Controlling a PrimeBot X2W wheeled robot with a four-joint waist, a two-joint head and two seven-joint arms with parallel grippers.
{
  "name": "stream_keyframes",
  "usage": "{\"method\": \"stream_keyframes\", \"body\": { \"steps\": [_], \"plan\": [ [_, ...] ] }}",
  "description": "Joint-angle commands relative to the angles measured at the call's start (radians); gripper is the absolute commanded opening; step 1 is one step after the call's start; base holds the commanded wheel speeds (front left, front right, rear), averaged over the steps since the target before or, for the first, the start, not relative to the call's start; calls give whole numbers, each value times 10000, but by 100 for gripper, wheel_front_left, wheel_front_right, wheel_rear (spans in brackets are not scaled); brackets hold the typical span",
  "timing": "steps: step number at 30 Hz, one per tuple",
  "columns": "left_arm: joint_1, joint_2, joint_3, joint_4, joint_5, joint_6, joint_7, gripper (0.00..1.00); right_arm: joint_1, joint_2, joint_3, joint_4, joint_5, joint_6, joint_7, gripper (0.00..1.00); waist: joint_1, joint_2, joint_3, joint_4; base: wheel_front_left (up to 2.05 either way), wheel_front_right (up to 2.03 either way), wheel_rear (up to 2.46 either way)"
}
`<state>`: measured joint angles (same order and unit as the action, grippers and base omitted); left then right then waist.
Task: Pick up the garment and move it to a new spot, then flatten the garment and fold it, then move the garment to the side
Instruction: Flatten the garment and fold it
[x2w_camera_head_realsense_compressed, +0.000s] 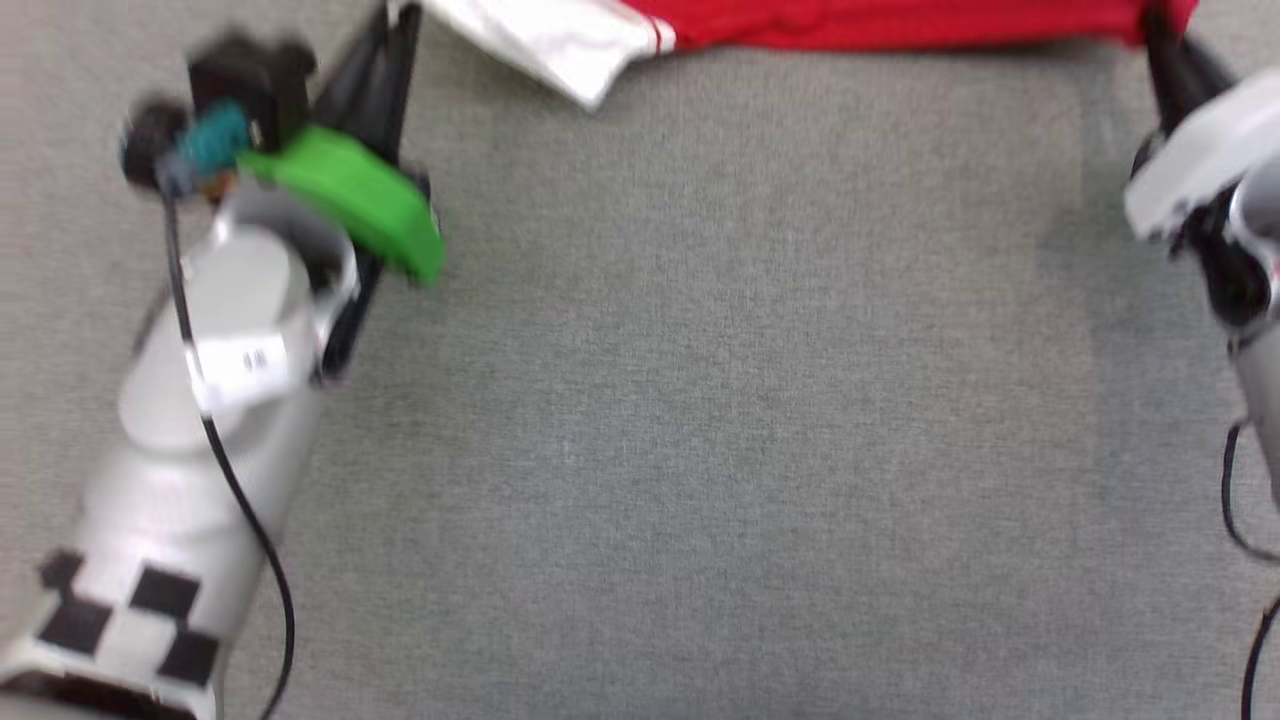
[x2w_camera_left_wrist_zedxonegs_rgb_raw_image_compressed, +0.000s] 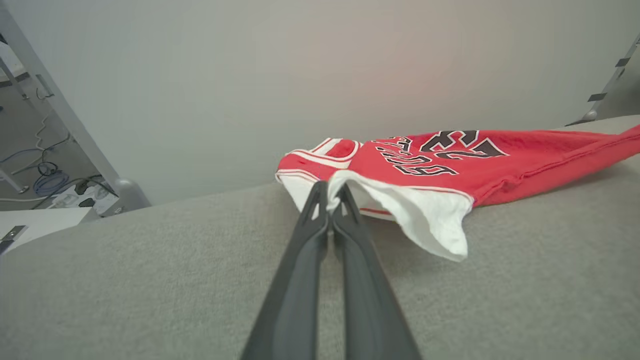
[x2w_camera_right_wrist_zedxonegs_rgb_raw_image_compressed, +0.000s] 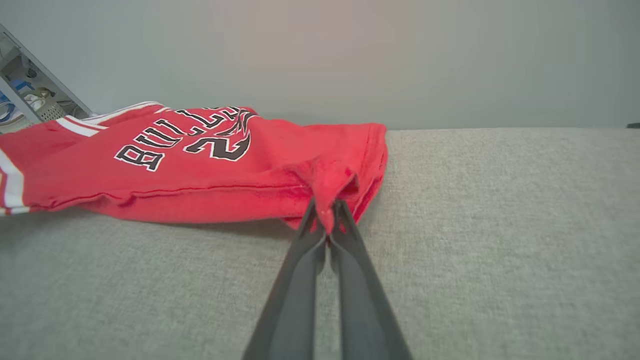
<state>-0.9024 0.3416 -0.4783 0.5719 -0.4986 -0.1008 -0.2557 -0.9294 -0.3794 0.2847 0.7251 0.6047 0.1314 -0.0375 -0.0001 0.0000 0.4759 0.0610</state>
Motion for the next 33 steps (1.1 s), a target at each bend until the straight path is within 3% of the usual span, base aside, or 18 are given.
{"method": "stream_keyframes", "body": {
  "steps": [1,4,9,21,33],
  "plan": [
    [586,76,15,-69,-213,87,-14,0,462,-117,80,-154,290,-7,34,0,1,0,-1335,277,0,0,0],
    [2515,300,-82,-456,-704,116,352,0,1984,-336,409,-461,1088,-7,308,0,1,0,-2195,401,0,0,0],
    [4422,777,-62,-1425,-1305,142,811,0,3267,-568,473,-727,1773,-7,655,0,1,0,-2882,439,0,0,0],
    [7442,1676,-473,-3947,-2389,236,2428,0,5997,-1367,506,-2305,3446,-7,1882,0,1,0,-4127,358,0,0,0],
    [9840,3057,-751,-6225,-3227,474,3799,0,8758,-1988,133,-4348,4318,-7,3026,0,1,0,-4803,281,0,0,0]
  ]
}}
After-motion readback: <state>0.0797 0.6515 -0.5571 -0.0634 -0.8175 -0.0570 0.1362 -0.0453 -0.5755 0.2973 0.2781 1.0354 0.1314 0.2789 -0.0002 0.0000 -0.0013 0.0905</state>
